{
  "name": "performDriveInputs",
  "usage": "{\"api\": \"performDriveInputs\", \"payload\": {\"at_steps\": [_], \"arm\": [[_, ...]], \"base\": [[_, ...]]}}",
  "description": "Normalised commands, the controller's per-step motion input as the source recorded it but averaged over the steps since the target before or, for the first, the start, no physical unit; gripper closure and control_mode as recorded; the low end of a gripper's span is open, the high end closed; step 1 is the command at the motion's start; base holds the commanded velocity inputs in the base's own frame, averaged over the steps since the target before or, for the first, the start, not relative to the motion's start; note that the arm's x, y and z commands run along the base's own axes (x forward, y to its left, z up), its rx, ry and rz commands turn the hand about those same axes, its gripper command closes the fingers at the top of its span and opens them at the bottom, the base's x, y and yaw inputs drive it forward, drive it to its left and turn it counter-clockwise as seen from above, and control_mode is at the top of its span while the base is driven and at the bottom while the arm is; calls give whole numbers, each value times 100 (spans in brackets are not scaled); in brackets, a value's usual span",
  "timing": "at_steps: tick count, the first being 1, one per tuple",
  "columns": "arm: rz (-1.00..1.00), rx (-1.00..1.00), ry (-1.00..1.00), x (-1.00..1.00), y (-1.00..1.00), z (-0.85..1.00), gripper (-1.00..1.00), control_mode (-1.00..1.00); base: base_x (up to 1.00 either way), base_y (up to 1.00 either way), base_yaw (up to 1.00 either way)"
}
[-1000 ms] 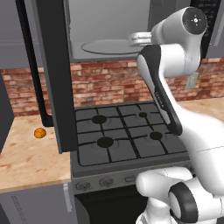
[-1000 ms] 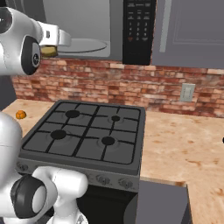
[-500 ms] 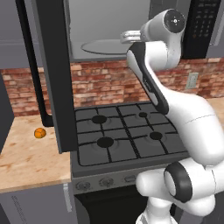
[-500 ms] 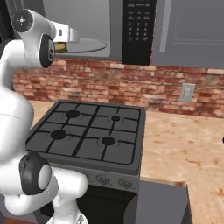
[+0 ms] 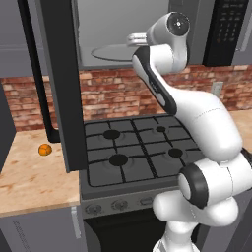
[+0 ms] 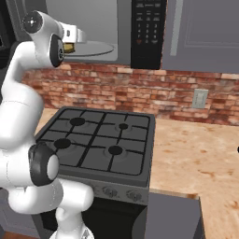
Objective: Place the sponge inside the microwave to prepare for sanitizing.
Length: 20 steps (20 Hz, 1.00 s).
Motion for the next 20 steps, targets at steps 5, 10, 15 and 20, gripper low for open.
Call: {"api": "performDriveInputs", "payload": {"at_steps": [5, 10, 15, 20], "arm": [[-2, 0, 4, 14, 0, -6, 100, -100], [0, 0, 3, 4, 1, -4, 100, -100], [0, 0, -5, 28, 0, -1, 100, -100], [0, 0, -2, 22, 0, -23, 100, -100]], "base": [[0, 0, 0], [0, 0, 0], [0, 0, 0], [0, 0, 0]]}}
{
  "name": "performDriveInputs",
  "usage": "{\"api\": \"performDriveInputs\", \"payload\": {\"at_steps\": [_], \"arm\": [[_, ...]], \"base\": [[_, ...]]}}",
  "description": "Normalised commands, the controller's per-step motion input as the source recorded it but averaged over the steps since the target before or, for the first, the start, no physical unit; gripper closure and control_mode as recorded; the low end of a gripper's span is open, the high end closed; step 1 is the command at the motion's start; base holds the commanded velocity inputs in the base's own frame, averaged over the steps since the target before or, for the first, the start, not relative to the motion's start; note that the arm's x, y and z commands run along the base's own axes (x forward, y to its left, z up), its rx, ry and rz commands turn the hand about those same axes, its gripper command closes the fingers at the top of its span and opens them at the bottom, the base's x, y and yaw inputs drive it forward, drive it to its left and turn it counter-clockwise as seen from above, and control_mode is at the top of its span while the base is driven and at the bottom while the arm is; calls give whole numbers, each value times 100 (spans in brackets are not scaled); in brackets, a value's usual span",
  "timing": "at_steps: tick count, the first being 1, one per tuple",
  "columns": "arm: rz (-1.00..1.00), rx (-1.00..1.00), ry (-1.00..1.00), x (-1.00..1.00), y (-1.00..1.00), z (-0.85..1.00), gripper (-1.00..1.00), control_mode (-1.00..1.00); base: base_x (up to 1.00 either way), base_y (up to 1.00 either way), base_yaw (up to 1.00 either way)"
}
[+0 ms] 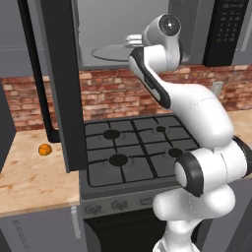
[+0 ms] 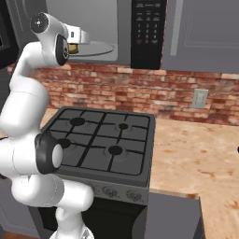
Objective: Place the sponge inside the microwave to prepare for sanitizing.
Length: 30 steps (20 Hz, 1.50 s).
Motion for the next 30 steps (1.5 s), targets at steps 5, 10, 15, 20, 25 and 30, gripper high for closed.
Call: {"api": "performDriveInputs", "payload": {"at_steps": [5, 10, 15, 20, 25, 30], "arm": [[0, 0, 0, 30, 0, -13, 100, -100], [0, 0, 0, 32, 0, 0, 100, -100], [0, 0, 0, 32, 0, 0, 100, -100], [0, 0, 0, 17, 10, -2, 100, -100], [0, 0, 0, 29, 6, -6, 100, -100], [0, 0, 0, 17, 8, -1, 100, -100]], "base": [[0, 0, 0], [0, 0, 0], [0, 0, 0], [0, 0, 0], [0, 0, 0], [0, 0, 0]]}}
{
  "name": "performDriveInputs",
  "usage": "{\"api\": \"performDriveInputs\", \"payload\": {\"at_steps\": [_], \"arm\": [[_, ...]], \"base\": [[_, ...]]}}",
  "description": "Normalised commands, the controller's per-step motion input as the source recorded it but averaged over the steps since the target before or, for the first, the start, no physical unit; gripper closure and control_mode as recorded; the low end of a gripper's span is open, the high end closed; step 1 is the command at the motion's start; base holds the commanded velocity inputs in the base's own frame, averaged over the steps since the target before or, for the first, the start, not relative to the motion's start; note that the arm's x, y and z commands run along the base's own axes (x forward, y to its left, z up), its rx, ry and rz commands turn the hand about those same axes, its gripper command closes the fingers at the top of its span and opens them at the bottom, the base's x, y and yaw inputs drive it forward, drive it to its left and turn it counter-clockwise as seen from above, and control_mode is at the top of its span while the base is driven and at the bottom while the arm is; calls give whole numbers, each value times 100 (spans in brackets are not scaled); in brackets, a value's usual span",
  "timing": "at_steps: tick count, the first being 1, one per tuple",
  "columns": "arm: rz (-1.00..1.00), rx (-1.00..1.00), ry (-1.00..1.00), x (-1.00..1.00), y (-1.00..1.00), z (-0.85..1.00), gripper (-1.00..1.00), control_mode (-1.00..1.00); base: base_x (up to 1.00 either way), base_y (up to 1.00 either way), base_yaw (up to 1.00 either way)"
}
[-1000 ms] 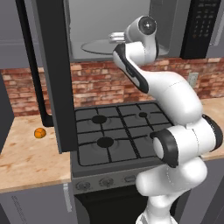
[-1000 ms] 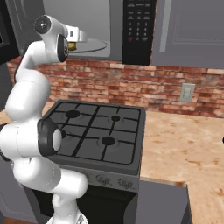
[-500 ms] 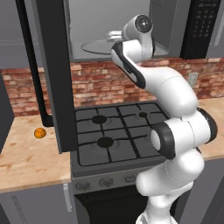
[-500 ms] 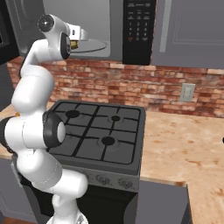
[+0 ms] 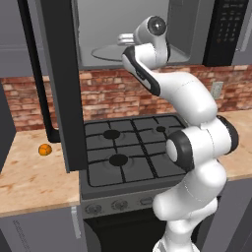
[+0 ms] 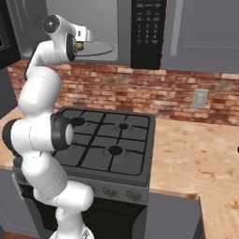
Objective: Place the sponge inside the microwave to prepare for sanitizing.
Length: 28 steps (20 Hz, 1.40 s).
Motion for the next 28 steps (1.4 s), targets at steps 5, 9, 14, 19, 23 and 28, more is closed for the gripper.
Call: {"api": "performDriveInputs", "payload": {"at_steps": [5, 9, 14, 19, 23, 28], "arm": [[0, 0, 0, 6, 4, -4, 100, -100], [0, 0, 0, 4, 2, 0, -100, -100], [0, 0, 0, 0, 0, 0, -100, -100], [0, 0, 0, 0, 0, 0, -100, -100], [0, 0, 0, 0, 0, 0, -100, -100], [0, 0, 0, -18, 0, 2, -100, -100]], "base": [[0, 0, 0], [0, 0, 0], [0, 0, 0], [0, 0, 0], [0, 0, 0], [0, 0, 0]]}}
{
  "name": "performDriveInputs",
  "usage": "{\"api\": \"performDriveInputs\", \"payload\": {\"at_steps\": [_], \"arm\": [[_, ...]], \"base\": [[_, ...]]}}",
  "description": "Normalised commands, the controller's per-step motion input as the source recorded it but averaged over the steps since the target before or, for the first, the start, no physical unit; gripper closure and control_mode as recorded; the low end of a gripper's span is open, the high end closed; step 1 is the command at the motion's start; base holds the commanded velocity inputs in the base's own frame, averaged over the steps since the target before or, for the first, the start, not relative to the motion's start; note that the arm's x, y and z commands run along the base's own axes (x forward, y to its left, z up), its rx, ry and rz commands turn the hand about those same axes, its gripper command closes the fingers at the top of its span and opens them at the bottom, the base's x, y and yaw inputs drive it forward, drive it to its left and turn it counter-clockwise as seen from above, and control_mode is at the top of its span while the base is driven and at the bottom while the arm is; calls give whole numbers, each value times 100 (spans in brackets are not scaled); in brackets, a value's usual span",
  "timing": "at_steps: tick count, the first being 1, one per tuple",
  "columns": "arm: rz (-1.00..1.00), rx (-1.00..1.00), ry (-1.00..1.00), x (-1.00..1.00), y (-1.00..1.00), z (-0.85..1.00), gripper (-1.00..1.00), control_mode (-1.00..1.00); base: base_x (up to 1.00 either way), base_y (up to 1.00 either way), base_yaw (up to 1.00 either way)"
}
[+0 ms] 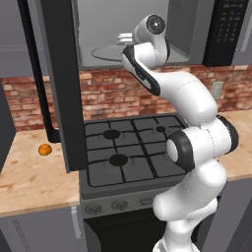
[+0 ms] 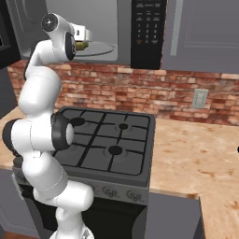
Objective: Place the sponge inside the microwave to prepare for sanitizing.
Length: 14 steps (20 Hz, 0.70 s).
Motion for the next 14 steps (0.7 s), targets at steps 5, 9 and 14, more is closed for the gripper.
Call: {"api": "performDriveInputs", "payload": {"at_steps": [5, 9, 14], "arm": [[0, 0, 0, -56, 0, 5, -100, -100], [0, 0, 0, -72, 0, 2, -100, -100], [0, 0, 0, -81, -2, 0, -100, -100]], "base": [[0, 0, 0], [0, 0, 0], [0, 0, 0]]}}
